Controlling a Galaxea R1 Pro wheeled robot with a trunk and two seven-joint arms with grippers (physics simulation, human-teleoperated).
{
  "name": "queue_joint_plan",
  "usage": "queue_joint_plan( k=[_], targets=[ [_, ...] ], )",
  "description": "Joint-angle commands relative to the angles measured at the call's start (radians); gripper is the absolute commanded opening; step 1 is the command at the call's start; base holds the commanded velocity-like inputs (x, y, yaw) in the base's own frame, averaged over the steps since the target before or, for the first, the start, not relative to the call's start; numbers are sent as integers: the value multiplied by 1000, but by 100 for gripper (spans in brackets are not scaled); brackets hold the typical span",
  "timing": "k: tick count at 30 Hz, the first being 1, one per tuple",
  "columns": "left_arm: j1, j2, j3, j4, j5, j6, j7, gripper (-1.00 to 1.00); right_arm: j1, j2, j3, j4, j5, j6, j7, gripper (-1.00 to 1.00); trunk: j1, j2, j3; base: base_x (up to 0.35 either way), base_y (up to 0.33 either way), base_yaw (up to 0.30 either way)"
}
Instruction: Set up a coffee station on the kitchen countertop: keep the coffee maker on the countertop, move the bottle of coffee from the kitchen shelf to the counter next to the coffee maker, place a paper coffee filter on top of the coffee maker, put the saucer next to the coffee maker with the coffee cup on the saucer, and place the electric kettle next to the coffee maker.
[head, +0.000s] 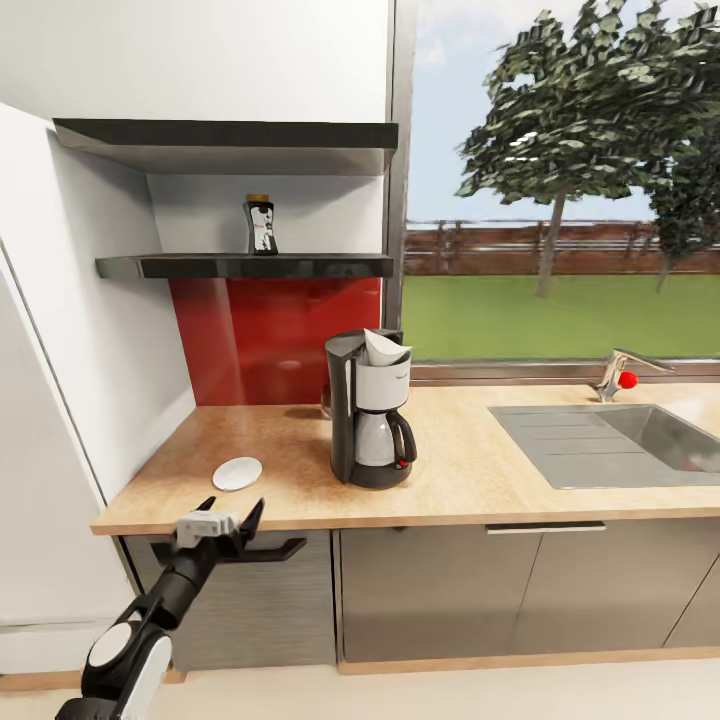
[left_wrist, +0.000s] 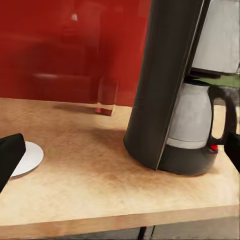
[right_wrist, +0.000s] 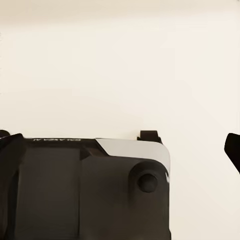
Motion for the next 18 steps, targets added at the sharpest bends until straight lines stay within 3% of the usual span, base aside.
queue_joint_plan(
  k=[1,3,6,7,8,9,10,12,14,18],
  targets=[
    [-5,2,1,-5,17,32,-23,100,0,2,3,0,-6,-1,2,100,0,-1,0,0,0,0],
    [-23,1,4,-13,24,74,-45,100,1,6,3,0,-7,-3,2,100,0,-1,0,0,0,0],
    [-132,0,5,-17,26,129,-54,100,0,19,3,0,-7,-5,3,100,0,-1,0,0,0,0],
    [-234,-2,7,-16,20,212,-48,100,1,24,4,0,-5,-8,4,100,0,-1,0,0,0,0],
    [-293,-4,7,-16,18,259,-41,100,0,24,5,0,-4,-14,4,100,0,-1,0,0,0,0],
    [-387,-5,5,-15,15,328,-27,100,0,21,5,1,-2,-32,4,100,0,-1,0,0,0,0],
    [-419,-6,4,-15,14,350,-20,100,0,20,6,2,-2,-39,4,100,0,-1,0,0,0,0],
    [-621,-8,1,-11,9,475,31,100,1,15,6,6,0,-82,2,100,0,-1,0,0,0,0],
    [-750,-9,0,-11,9,542,82,100,1,14,6,7,0,-95,1,100,0,-1,0,0,0,0],
    [-928,-27,-5,-4,13,619,193,100,1,14,7,7,0,-101,1,100,0,-1,0,0,0,0]
  ],
)
